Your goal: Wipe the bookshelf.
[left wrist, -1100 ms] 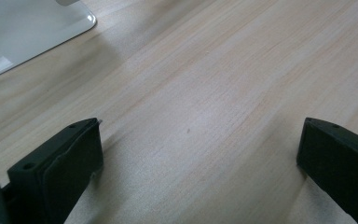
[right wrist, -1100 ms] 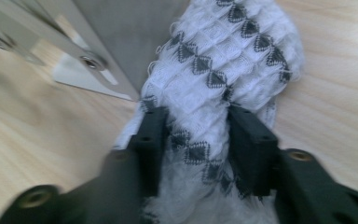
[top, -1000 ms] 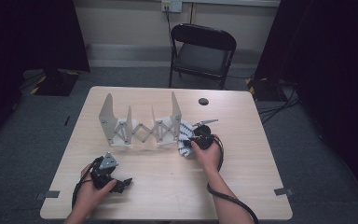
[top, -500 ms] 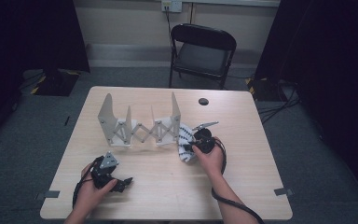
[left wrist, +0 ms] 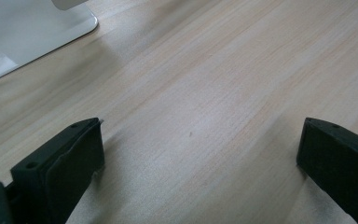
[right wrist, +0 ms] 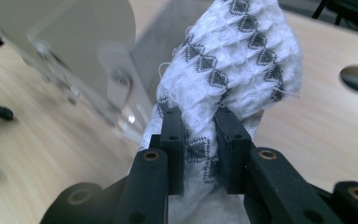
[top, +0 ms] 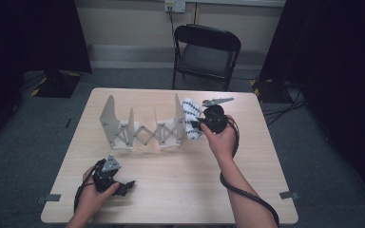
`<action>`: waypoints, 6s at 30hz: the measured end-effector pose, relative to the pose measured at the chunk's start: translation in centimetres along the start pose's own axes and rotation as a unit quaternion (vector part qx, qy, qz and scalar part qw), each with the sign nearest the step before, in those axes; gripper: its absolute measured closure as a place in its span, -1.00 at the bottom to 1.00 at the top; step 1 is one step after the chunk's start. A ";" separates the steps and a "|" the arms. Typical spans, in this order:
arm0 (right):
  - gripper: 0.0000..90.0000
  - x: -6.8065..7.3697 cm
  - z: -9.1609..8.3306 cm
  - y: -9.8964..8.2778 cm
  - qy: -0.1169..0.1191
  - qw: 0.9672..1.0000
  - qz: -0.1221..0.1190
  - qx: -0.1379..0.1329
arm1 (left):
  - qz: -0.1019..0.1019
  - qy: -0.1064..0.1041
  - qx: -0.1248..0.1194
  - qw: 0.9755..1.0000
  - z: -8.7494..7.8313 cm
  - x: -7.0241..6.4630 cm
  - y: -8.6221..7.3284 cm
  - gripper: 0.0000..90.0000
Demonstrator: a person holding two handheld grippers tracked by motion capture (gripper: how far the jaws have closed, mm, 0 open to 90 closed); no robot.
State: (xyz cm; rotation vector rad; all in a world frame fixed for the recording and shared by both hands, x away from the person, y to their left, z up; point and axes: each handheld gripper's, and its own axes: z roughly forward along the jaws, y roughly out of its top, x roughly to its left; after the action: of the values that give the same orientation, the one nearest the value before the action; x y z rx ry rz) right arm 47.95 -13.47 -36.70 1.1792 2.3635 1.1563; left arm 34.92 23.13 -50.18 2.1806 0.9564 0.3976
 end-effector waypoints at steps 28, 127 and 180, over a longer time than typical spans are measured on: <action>0.64 -0.7 6.9 -3.8 -0.003 0.999 0.021 0.037 | 0.000 0.000 0.000 1.000 0.0 0.0 0.0 -1.00; -0.03 -1.1 7.0 -7.7 -0.073 0.997 -0.004 0.039 | -0.001 -0.002 0.000 1.000 0.1 0.0 0.1 -1.00; 0.71 -0.7 3.0 -1.1 -0.036 0.999 0.036 -0.016 | 0.000 -0.003 0.000 1.000 0.2 0.0 0.1 -1.00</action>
State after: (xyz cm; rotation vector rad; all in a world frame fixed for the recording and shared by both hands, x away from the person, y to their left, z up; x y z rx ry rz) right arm 49.34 -12.80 -39.57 1.2836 2.2580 1.1486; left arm 35.10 23.02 -50.20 2.1807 0.9545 0.3908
